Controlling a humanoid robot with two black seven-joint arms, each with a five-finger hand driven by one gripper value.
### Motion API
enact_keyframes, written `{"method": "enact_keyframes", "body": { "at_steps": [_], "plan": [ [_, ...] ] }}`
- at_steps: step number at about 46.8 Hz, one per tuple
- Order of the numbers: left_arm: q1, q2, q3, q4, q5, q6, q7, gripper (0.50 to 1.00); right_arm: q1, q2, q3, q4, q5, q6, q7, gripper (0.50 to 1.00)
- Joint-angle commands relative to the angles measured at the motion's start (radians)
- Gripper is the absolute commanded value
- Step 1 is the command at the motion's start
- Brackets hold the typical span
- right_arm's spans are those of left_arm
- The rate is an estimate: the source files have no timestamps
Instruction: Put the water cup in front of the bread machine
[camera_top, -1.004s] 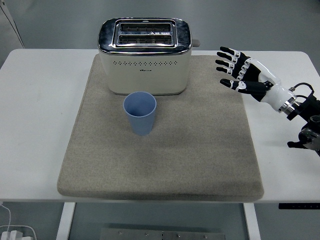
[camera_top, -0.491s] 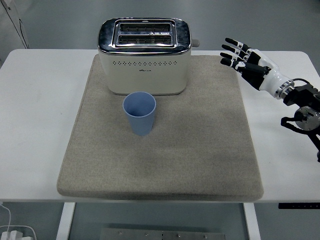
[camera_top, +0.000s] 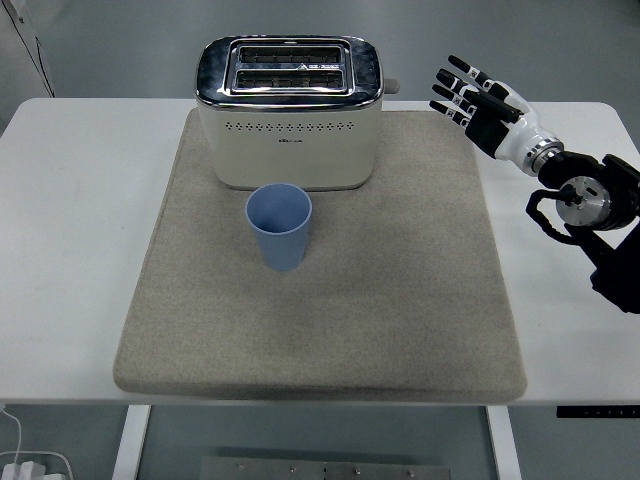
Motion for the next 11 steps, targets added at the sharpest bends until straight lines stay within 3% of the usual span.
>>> {"method": "enact_keyframes", "body": {
  "at_steps": [1,11],
  "plan": [
    [0.000,0.000,-0.001,0.000,0.000,0.000,0.000,1.000,-0.001,0.000,0.001,0.002,0.000,0.006,0.001,0.924],
    [0.000,0.000,-0.001,0.000,0.000,0.000,0.000,1.000,-0.009,0.002,0.002,0.002,0.000,-0.002,0.005,0.924]
  ]
}}
